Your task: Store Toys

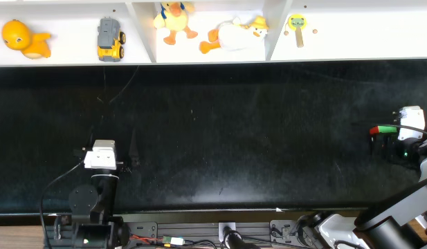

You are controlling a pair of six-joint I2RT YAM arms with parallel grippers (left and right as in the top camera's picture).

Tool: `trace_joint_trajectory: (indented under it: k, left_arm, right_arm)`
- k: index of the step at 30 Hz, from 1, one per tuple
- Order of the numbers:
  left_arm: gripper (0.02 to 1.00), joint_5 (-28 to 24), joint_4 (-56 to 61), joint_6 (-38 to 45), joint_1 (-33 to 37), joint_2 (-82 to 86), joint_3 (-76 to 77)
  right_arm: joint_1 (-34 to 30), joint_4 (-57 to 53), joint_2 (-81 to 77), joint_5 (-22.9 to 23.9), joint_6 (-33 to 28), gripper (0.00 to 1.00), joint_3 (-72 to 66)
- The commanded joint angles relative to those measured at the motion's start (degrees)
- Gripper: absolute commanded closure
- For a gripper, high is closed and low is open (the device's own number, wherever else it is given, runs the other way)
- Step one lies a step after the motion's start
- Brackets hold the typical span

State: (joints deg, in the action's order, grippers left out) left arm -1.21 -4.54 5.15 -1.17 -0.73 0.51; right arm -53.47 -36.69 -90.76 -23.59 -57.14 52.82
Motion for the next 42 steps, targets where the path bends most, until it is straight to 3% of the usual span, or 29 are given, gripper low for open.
trace_joint_trajectory:
  k: [1,19,22,26,28,32,42]
  left_arm:
    - [0.020,0.24,-0.31,1.29,-0.46,0.57,-0.07]
    - [0.020,0.26,-0.31,1.27,-0.46,0.57,-0.07]
    - [0.020,0.26,-0.31,1.27,-0.46,0.57,-0.07]
    - [0.020,0.26,-0.31,1.27,-0.46,0.57,-0.07]
    - [0.020,0.26,-0.31,1.29,-0.46,0.57,-0.07]
    - [0.020,0.26,-0.31,1.29,-0.46,0.57,-0.07]
    - [0.020,0.24,-0.31,1.27,-0.46,0.57,-0.07]
  right_arm:
    - [0.63,-1.09,-0.59,-1.42,1.92,0.007,1.07]
    - [0.63,-0.66,-2.23,-0.57,3.19,0.012,1.05]
    - [0.63,-0.35,-2.25,-0.57,3.74,0.121,1.05]
    - [0.63,-0.07,-2.25,-0.52,5.14,0.426,1.05]
    - [0.63,-0.07,-2.25,-0.52,5.14,0.509,1.05]
    - [0.72,0.02,-2.21,-0.52,5.16,0.597,1.05]
    - [6.49,-0.17,1.40,0.35,10.51,0.617,5.29]
